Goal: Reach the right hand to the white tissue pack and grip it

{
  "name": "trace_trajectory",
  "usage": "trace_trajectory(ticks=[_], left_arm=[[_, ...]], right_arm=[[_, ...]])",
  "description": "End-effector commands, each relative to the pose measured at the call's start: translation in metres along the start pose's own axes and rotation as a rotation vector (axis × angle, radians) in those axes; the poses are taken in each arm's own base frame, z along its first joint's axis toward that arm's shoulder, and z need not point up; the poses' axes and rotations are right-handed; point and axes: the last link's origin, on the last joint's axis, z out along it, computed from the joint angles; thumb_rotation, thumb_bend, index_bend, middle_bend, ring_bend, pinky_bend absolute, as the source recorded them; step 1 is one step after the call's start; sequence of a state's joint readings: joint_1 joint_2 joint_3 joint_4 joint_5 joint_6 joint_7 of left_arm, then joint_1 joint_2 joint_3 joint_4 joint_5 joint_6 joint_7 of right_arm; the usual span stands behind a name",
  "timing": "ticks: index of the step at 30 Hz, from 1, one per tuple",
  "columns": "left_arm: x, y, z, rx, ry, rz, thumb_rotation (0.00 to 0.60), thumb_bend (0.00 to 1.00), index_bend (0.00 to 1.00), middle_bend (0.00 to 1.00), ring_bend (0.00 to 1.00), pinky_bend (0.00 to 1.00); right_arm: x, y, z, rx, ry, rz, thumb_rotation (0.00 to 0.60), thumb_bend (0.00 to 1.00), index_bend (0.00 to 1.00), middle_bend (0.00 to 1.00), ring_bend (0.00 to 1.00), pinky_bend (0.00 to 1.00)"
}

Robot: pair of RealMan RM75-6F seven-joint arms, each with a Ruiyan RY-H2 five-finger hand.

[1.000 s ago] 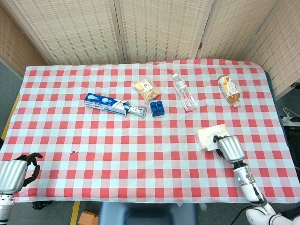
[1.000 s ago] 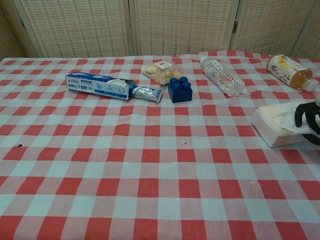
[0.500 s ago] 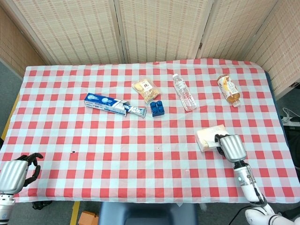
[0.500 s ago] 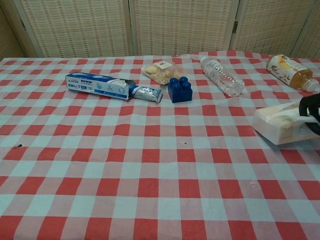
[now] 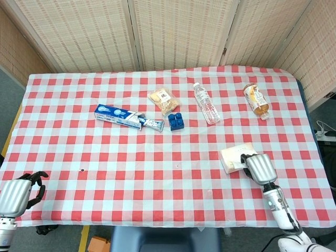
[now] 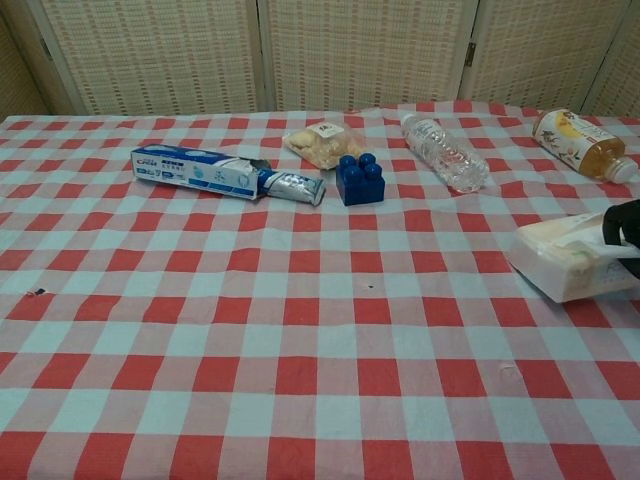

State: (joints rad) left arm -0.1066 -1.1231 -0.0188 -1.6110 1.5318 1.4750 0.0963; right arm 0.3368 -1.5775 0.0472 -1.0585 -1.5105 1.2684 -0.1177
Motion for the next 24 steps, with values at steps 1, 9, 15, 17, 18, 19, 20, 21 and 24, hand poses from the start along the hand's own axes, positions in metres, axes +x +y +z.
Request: trace_trajectory(ticks=[1, 9, 15, 17, 18, 19, 20, 21, 24], left_arm=[[0.0, 0.0, 0.0, 0.0, -0.001, 0.0, 0.6, 0.49, 0.41, 0.55, 0.49, 0.69], [-0.001, 0.0, 0.0, -0.002, -0.005, 0.002, 0.6, 0.49, 0.41, 0.55, 0.49, 0.69], [-0.002, 0.0, 0.001, -0.001, -0.009, 0.002, 0.6, 0.49, 0.41, 0.55, 0.49, 0.69], [-0.002, 0.0, 0.001, -0.001, -0.009, 0.002, 0.6, 0.49, 0.41, 0.55, 0.49, 0.69], [-0.001, 0.0, 0.001, -0.001, -0.008, 0.002, 0.6, 0.49, 0.41, 0.55, 0.49, 0.69], [-0.001, 0.0, 0.001, -0.001, -0.008, 0.002, 0.6, 0.49, 0.41, 0.55, 0.49, 0.69], [-0.001, 0.0, 0.001, -0.002, -0.007, 0.002, 0.6, 0.49, 0.41, 0.55, 0.49, 0.69], [-0.001, 0.0, 0.001, -0.002, -0.006, 0.002, 0.6, 0.49, 0.41, 0.55, 0.49, 0.69], [-0.001, 0.0, 0.0, -0.002, -0.005, 0.001, 0.6, 0.49, 0.41, 0.55, 0.49, 0.69]], right_arm=[[-0.001, 0.0, -0.001, 0.002, -0.01, -0.003, 0.6, 0.61, 0.62, 0.68, 0.7, 0.82], [-0.001, 0.001, -0.006, 0.012, -0.039, -0.001, 0.6, 0.61, 0.6, 0.68, 0.7, 0.82], [0.004, -0.004, -0.011, 0.038, -0.021, 0.005, 0.6, 0.7, 0.73, 0.68, 0.7, 0.82], [0.008, -0.005, -0.013, 0.043, -0.007, -0.001, 0.6, 0.75, 0.75, 0.68, 0.7, 0.82], [0.009, -0.005, -0.013, 0.042, -0.004, -0.002, 0.6, 0.75, 0.75, 0.68, 0.7, 0.82], [0.01, -0.005, -0.014, 0.041, -0.003, -0.001, 0.6, 0.75, 0.75, 0.68, 0.7, 0.82], [0.011, -0.005, -0.015, 0.04, -0.005, 0.0, 0.6, 0.75, 0.74, 0.68, 0.7, 0.82], [0.011, -0.004, -0.016, 0.038, -0.015, 0.002, 0.6, 0.75, 0.73, 0.68, 0.7, 0.82], [0.009, -0.001, -0.019, 0.029, -0.053, -0.009, 0.6, 0.75, 0.65, 0.68, 0.69, 0.82]])
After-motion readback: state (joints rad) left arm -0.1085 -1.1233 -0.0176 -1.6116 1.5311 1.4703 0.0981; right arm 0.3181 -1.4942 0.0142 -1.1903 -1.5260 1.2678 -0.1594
